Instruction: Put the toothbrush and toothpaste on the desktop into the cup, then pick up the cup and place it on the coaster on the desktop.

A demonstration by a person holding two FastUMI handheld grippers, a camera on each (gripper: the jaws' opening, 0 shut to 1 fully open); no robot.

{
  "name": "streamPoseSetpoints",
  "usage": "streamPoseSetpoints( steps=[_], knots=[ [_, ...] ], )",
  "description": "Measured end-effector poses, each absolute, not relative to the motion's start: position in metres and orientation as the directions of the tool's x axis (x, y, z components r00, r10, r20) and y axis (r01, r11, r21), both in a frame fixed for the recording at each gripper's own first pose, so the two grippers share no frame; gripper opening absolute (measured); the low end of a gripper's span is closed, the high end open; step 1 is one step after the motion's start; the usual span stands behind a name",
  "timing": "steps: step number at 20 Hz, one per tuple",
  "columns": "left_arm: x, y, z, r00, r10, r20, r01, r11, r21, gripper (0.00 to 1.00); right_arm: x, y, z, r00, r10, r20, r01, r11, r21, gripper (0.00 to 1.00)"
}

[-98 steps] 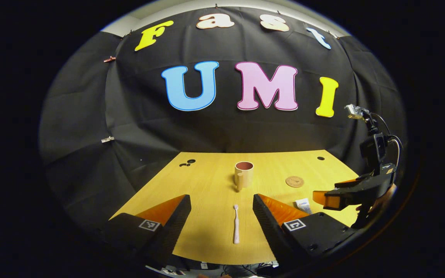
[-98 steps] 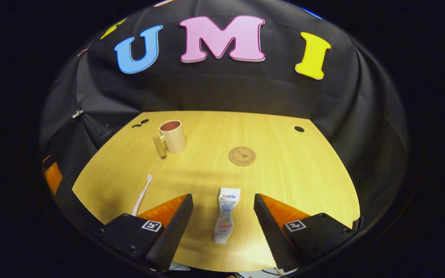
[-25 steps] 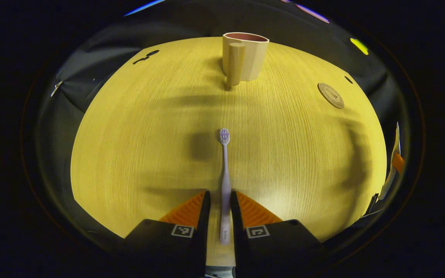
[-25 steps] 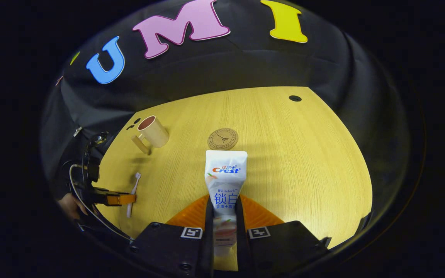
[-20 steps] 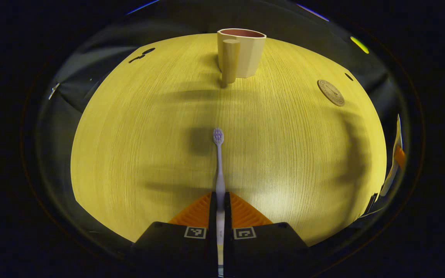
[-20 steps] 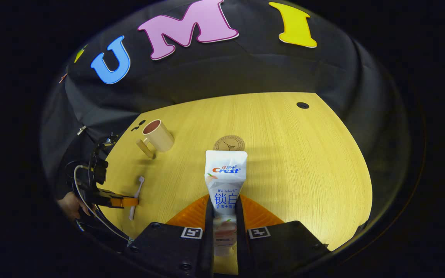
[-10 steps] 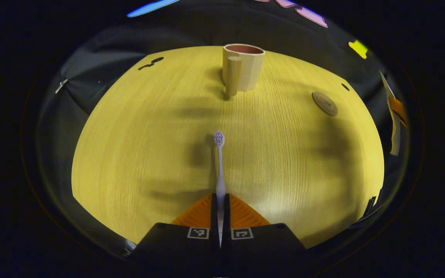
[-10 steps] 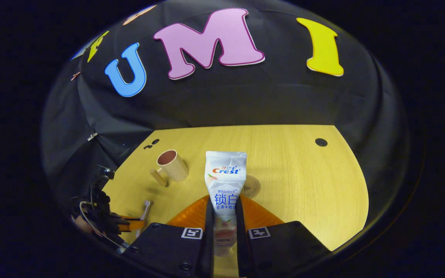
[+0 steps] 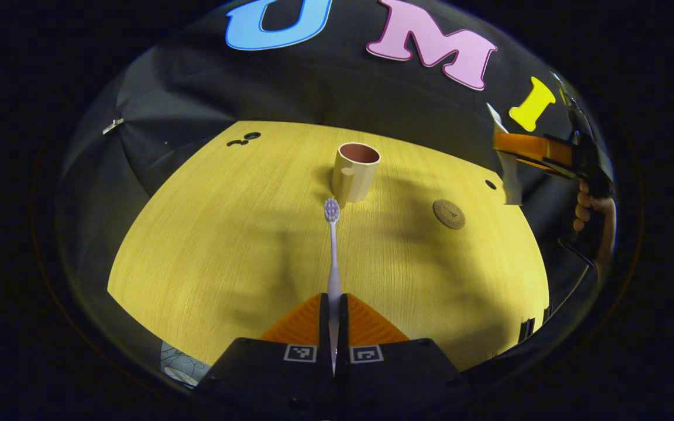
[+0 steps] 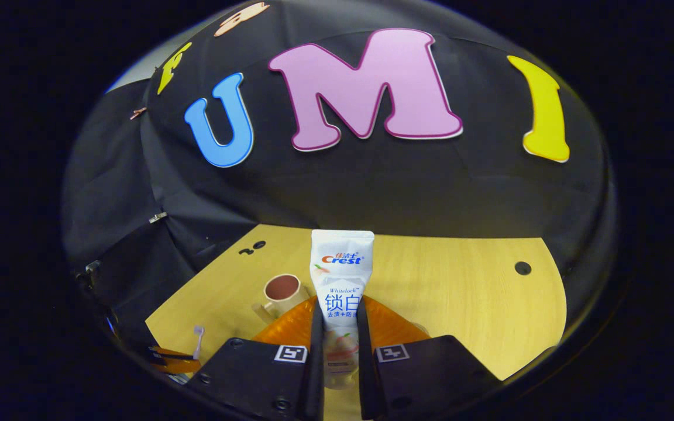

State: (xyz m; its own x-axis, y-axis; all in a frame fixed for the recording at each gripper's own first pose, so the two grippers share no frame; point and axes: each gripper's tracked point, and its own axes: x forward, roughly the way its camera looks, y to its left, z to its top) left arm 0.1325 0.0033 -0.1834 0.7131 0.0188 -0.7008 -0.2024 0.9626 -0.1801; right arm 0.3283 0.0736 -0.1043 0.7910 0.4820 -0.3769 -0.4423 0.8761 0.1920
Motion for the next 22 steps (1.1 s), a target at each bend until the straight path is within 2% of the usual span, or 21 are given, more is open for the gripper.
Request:
streamPoseSetpoints(
  steps=[8,13,22],
  knots=[
    [0.099,0.006,-0.167,0.774,0.016,-0.633,-0.204,0.953,-0.225,0.06,0.374,0.155,-0.079,0.806,0.529,-0.265,-0.491,0.848,0.199,0.27],
    [0.079,0.022,-0.162,0.804,0.058,-0.592,-0.231,0.947,-0.221,0.06,0.399,0.198,-0.091,0.804,0.545,-0.239,-0.511,0.838,0.193,0.27],
    [0.076,0.043,-0.148,0.848,0.115,-0.517,-0.314,0.895,-0.316,0.06,0.43,0.253,-0.127,0.805,0.562,-0.192,-0.543,0.827,0.143,0.28]
  ],
)
